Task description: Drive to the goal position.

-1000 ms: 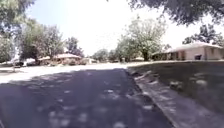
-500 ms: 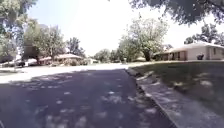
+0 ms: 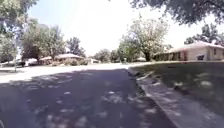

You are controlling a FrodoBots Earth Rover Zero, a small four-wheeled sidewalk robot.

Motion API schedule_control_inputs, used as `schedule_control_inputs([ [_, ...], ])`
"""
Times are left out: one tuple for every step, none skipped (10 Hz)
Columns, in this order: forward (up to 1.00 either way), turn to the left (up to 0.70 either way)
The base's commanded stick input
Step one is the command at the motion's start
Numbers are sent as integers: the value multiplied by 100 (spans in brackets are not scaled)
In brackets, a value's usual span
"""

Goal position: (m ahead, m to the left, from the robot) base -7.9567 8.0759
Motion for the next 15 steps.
schedule_control_inputs([
  [0,70],
  [0,70],
  [0,70],
  [0,70],
  [0,70],
  [0,70],
  [0,70],
  [0,70],
  [0,70],
  [0,70],
  [0,70],
  [0,70],
  [0,70],
  [0,70],
  [0,70],
])
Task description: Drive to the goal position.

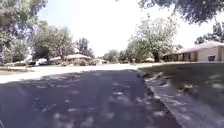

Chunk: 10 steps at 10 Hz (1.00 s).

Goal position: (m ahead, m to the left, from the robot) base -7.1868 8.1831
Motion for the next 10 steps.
schedule_control_inputs([
  [0,70],
  [0,70],
  [0,70],
  [0,70],
  [0,70],
  [0,70],
  [0,70],
  [0,70],
  [0,70],
  [0,70],
])
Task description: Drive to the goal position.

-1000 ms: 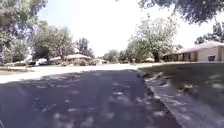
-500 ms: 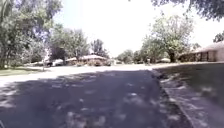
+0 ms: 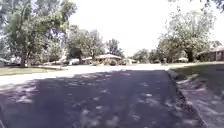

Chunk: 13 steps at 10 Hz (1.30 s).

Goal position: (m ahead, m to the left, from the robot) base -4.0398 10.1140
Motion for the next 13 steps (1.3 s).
schedule_control_inputs([
  [0,70],
  [0,70],
  [0,70],
  [0,70],
  [0,70],
  [0,70],
  [0,70],
  [0,70],
  [0,70],
  [0,70],
  [0,70],
  [0,70],
  [0,70],
])
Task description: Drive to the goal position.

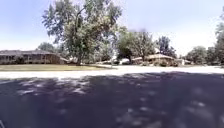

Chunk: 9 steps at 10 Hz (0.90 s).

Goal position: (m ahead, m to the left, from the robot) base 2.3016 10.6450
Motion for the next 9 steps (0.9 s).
schedule_control_inputs([
  [0,70],
  [0,70],
  [0,70],
  [0,70],
  [0,70],
  [0,70],
  [0,70],
  [0,70],
  [0,70],
])
